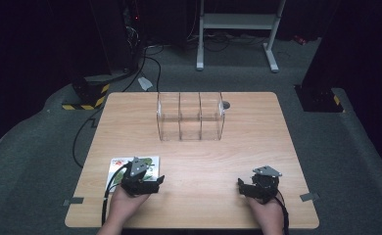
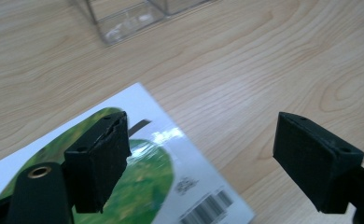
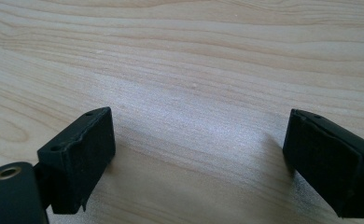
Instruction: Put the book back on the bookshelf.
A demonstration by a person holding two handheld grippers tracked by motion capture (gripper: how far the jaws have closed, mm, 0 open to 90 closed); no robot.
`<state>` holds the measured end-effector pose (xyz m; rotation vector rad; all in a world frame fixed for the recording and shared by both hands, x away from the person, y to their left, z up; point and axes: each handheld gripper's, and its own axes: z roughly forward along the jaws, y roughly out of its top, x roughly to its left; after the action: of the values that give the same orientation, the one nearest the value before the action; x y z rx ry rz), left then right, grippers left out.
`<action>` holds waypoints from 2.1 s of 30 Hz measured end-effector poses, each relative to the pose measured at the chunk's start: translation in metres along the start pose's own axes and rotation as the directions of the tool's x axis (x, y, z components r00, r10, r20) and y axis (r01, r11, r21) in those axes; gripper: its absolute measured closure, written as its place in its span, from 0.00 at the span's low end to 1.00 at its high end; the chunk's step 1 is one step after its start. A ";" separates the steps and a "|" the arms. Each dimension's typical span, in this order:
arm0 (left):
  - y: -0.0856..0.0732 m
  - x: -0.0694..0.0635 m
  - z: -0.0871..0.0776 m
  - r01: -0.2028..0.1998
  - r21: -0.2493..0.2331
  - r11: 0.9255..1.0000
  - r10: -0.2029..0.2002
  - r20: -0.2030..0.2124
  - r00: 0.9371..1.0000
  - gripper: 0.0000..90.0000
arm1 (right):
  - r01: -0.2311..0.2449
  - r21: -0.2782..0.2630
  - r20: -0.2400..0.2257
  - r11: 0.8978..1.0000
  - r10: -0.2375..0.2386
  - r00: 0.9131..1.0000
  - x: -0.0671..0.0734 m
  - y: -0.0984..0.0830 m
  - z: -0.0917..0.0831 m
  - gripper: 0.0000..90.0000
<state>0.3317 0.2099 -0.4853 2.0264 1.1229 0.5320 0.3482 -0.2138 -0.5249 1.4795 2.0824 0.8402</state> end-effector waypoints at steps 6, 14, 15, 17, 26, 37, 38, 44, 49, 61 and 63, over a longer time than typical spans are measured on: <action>-0.008 0.025 -0.014 0.034 0.004 0.999 -0.034 -0.046 0.998 0.20 | 0.002 0.002 -0.003 1.000 -0.002 1.000 0.000 0.000 0.000 0.10; -0.029 0.069 -0.034 0.144 -0.024 0.989 -0.146 -0.114 0.983 0.20 | 0.002 0.002 -0.004 1.000 -0.002 1.000 0.000 0.000 0.000 0.10; -0.032 0.075 -0.037 0.160 -0.029 0.987 -0.163 -0.121 0.979 0.20 | 0.002 0.002 -0.004 1.000 -0.002 1.000 0.000 0.000 0.000 0.10; -0.038 0.084 -0.041 0.193 -0.038 0.981 -0.196 -0.129 0.972 0.20 | 0.003 0.002 -0.004 1.000 -0.003 1.000 0.000 0.000 0.000 0.10; -0.065 0.109 -0.050 0.275 -0.032 0.961 -0.276 -0.153 0.949 0.20 | 0.002 0.002 -0.004 1.000 -0.002 1.000 0.000 0.000 0.000 0.10; -0.077 0.107 -0.041 0.294 0.003 0.956 -0.291 -0.123 0.949 0.21 | 0.002 0.002 -0.004 1.000 -0.002 1.000 0.000 0.000 0.000 0.10; -0.076 0.107 -0.040 0.291 0.006 0.957 -0.288 -0.121 0.950 0.21 | 0.003 0.002 -0.004 1.000 -0.003 1.000 0.000 0.000 0.000 0.10; -0.076 0.103 -0.033 0.299 0.027 0.954 -0.295 -0.095 0.951 0.23 | 0.002 0.002 -0.003 1.000 -0.002 1.000 0.000 0.000 0.000 0.10; -0.075 0.100 -0.031 0.284 0.021 0.959 -0.282 -0.082 0.956 0.25 | 0.001 0.000 -0.001 1.000 -0.001 1.000 0.000 0.000 0.000 0.10; -0.066 0.079 -0.022 0.260 0.043 0.965 -0.258 -0.040 0.965 0.28 | 0.001 0.000 -0.001 1.000 -0.001 1.000 0.000 0.000 0.000 0.10; -0.062 0.071 -0.018 0.243 0.049 0.969 -0.242 -0.029 0.970 0.28 | 0.001 0.000 -0.001 1.000 -0.001 1.000 0.000 0.000 0.000 0.11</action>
<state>0.3242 0.2983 -0.5212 1.8954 1.3886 0.4053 0.3478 -0.2135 -0.5248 1.4786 2.0837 0.8406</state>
